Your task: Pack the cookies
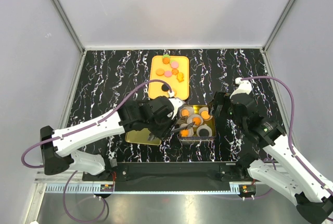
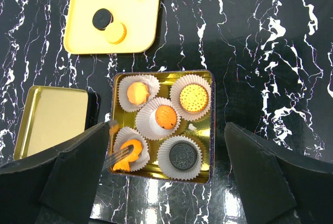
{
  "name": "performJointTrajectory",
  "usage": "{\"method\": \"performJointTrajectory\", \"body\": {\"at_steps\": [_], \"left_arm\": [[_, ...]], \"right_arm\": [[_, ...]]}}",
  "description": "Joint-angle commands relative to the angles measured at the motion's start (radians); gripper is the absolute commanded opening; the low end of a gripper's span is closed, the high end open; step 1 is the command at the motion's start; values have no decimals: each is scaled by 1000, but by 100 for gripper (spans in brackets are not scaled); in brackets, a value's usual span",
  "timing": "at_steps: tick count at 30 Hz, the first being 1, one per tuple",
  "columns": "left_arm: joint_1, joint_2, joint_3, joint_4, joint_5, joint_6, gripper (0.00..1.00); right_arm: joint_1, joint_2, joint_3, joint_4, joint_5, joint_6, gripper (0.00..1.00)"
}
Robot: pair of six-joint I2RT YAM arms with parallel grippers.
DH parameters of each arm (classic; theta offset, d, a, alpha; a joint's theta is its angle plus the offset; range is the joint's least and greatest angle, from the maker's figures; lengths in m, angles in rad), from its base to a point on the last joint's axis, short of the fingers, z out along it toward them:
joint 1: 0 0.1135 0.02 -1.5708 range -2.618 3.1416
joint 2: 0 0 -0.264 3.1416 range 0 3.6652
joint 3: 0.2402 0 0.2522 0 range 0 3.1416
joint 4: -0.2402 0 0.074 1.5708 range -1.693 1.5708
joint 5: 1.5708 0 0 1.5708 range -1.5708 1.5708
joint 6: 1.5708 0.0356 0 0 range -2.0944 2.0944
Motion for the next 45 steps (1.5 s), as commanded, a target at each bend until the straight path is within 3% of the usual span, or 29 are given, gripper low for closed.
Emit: {"method": "performJointTrajectory", "body": {"at_steps": [1,6,10,15,19,25,33,45], "left_arm": [[25,-52,93,45,-73,-7,44],[176,-56,129,89,-126,-2,45],[441,-47,121,170,-189,16,46],[722,77,101,336,-172,16,48],[865,220,145,417,-141,30,48],[964,420,199,473,-132,47,48],[1019,544,196,505,-98,24,50],[1062,642,228,502,-61,16,70]], "right_arm": [[3,-12,14,28,-11,1,100],[4,-20,16,29,-21,-5,100],[4,-21,19,39,-50,-10,100],[4,-17,19,40,-85,-5,100],[4,-21,17,37,-111,2,100],[3,-23,17,28,-117,5,100],[3,-15,24,23,-122,-2,100],[3,1,17,13,-137,2,99]]}}
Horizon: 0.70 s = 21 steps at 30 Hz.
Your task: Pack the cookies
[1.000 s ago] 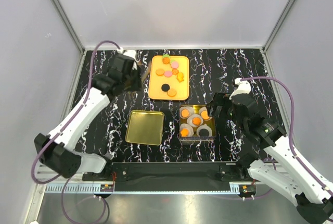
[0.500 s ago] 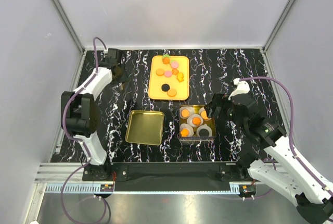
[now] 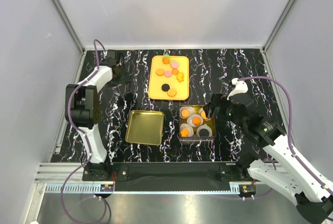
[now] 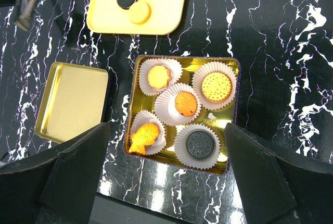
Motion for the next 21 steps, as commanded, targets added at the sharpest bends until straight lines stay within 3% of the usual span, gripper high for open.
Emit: {"method": "performJointTrajectory", "body": {"at_steps": [1,11,21], "left_arm": [[19,22,53,46,26,-10,72],[17,-10,71,46,44,-8,89],[-45,-247,82,-21,9,-16,89]], "right_arm": [[4,0,17,15,-8,1,100],[3,-6,8,4,-11,4,100],[4,6,5,27,-36,4,100]]}}
